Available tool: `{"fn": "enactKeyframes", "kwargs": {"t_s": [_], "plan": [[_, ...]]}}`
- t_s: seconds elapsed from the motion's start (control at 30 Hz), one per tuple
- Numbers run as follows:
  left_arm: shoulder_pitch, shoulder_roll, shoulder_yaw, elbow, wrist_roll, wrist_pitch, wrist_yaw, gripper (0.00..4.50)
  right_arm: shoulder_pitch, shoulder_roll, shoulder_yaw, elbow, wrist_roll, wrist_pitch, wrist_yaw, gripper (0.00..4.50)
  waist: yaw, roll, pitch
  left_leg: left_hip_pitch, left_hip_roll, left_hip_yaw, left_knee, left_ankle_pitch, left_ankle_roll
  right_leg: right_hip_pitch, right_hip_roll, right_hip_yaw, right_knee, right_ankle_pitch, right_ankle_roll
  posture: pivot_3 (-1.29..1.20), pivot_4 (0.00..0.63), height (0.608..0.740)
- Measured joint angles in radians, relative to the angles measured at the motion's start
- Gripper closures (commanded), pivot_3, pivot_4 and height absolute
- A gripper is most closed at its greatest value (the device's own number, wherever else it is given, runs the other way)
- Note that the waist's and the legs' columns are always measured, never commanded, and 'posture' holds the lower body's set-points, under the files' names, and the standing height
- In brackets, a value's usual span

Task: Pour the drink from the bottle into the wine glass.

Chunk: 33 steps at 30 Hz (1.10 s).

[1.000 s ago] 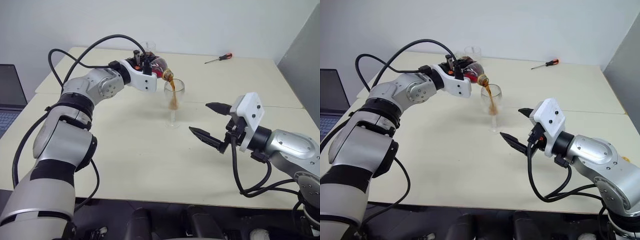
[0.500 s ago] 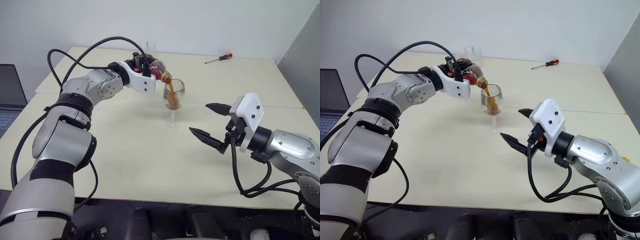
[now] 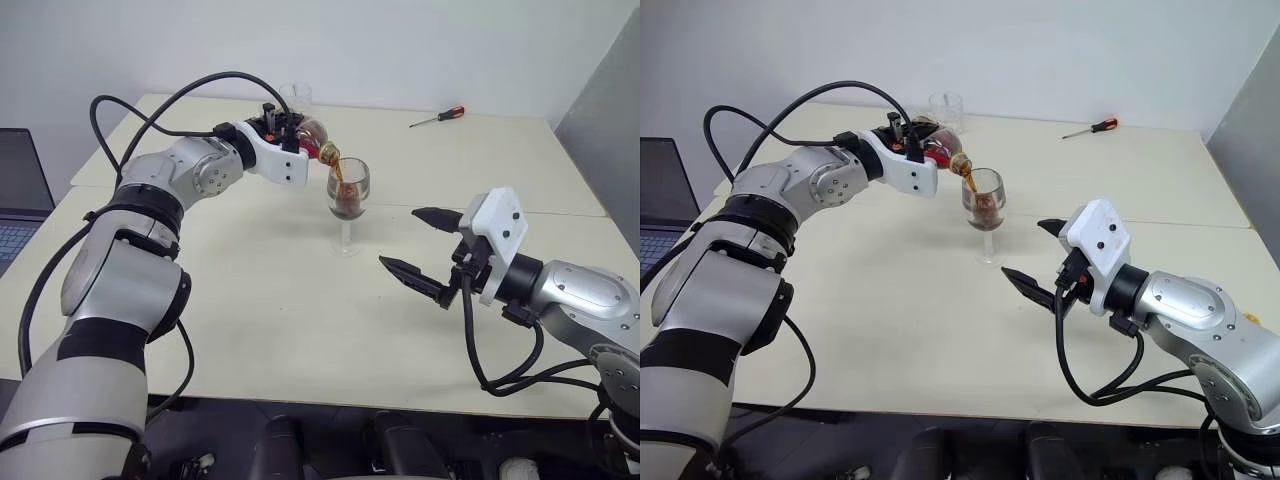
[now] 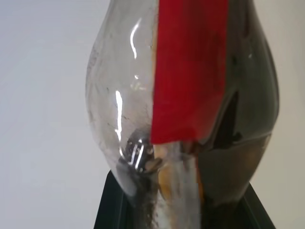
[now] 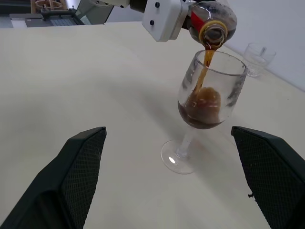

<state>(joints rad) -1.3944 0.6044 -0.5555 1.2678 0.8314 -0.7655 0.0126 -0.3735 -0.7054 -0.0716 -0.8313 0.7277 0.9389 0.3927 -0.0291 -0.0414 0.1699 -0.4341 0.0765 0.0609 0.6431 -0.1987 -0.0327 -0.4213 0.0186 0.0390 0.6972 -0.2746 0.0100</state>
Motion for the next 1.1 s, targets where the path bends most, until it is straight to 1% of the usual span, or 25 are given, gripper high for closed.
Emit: {"fn": "enactKeyframes", "kwargs": {"t_s": [0.87, 0.97, 1.1], "plan": [[-0.013, 0.000, -0.007, 0.003, 0.012, 0.016, 0.016, 3.75, 0.001, 0.000, 0.018, 0.000, -0.005, 0.000, 0.001, 0.00, 0.000, 0.000, 0.000, 0.000, 0.000, 0.000, 0.000, 0.000, 0.000, 0.000, 0.000, 0.000, 0.000, 0.000, 0.000, 0.00, 0.150, 0.740], [-0.013, -0.007, 0.018, 0.018, -0.029, 0.016, -0.021, 3.75, 0.001, 0.000, 0.018, 0.000, -0.006, -0.001, 0.001, 0.00, 0.000, 0.000, 0.000, 0.000, 0.000, 0.000, 0.000, 0.000, 0.000, 0.000, 0.000, 0.000, 0.000, 0.000, 0.000, 0.00, 0.150, 0.740], [0.008, -0.045, 0.147, 0.035, -0.192, 0.031, -0.160, 3.75, 0.001, 0.000, 0.022, 0.000, -0.008, -0.001, 0.002, 0.00, 0.000, 0.000, 0.000, 0.000, 0.000, 0.000, 0.001, 0.000, 0.000, 0.000, 0.000, 0.000, 0.000, 0.000, -0.001, 0.00, 0.150, 0.740]]}}
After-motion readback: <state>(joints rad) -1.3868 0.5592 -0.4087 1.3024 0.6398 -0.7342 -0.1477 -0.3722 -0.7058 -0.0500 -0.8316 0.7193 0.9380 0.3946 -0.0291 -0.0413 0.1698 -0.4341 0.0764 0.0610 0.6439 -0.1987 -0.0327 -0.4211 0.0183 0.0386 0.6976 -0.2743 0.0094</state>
